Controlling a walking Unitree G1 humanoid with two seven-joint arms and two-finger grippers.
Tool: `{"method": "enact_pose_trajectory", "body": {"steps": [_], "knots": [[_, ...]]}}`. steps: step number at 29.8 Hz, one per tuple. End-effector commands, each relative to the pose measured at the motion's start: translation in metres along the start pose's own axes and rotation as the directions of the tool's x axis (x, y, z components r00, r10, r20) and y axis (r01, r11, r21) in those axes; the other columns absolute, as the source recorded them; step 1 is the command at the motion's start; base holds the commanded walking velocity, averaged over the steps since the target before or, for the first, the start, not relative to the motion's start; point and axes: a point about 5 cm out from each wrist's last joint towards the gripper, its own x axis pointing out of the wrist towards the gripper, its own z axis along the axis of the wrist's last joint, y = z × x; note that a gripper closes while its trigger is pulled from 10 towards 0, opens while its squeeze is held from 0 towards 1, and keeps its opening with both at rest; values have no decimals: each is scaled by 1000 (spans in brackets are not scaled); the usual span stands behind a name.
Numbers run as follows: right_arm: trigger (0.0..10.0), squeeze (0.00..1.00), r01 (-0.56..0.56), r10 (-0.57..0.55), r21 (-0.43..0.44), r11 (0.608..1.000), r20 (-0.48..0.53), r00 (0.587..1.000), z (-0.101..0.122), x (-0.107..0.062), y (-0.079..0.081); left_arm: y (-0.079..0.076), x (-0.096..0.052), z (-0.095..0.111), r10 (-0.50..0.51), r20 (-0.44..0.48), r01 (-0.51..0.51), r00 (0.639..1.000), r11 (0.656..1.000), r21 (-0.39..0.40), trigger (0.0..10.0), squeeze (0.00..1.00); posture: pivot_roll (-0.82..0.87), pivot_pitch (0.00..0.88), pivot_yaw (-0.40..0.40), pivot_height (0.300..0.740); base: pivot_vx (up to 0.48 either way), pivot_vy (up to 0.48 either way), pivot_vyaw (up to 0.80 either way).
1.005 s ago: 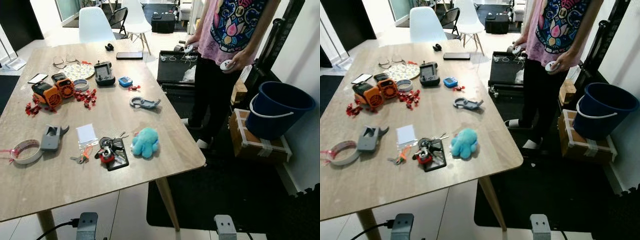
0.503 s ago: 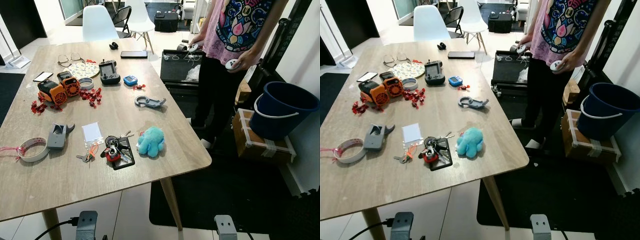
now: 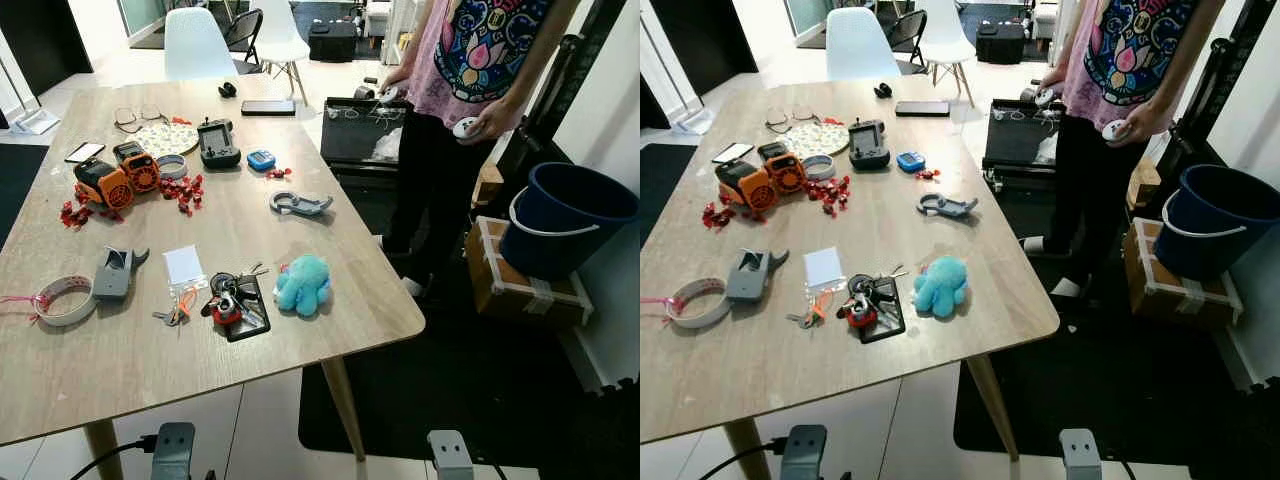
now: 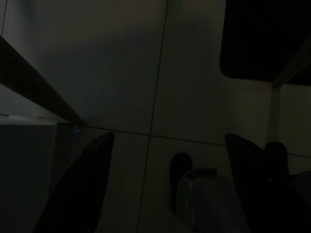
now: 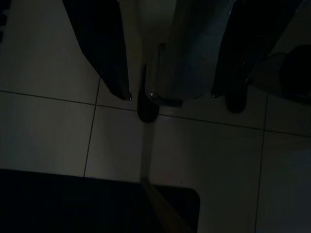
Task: Hang keys on a hook
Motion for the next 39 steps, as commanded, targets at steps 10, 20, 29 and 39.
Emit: {"method": "enact_pose_trajectory", "body": {"steps": [10, 20, 29, 39], "knots": [[10000, 0, -11, 11, -8, 1000, -25, 1000, -5, -1, 1, 2, -2, -6, -2, -19, 1, 1000, 1000, -8, 10000, 0, 49, 44, -5, 740, 0, 0, 0], [10000, 0, 119, -119, -12, 993, 1, 993, -1, -4, -18, 1, -2, -6, -1, -15, 1, 1000, 1000, -11, 10000, 0, 52, 47, -6, 740, 0, 0, 0], [10000, 0, 703, -749, 260, 662, 245, 615, 71, -63, -156, 1, -2, -4, 2, -9, -2, 1000, 1000, -15, 10000, 0, 48, 57, -2, 740, 0, 0, 0], [10000, 0, 320, -474, 355, 879, 726, 498, 241, -90, -141, -1, -1, -2, -7, -5, 7, 1000, 1000, -17, 10000, 0, 32, 62, 0, 740, 0, 0, 0]]}}
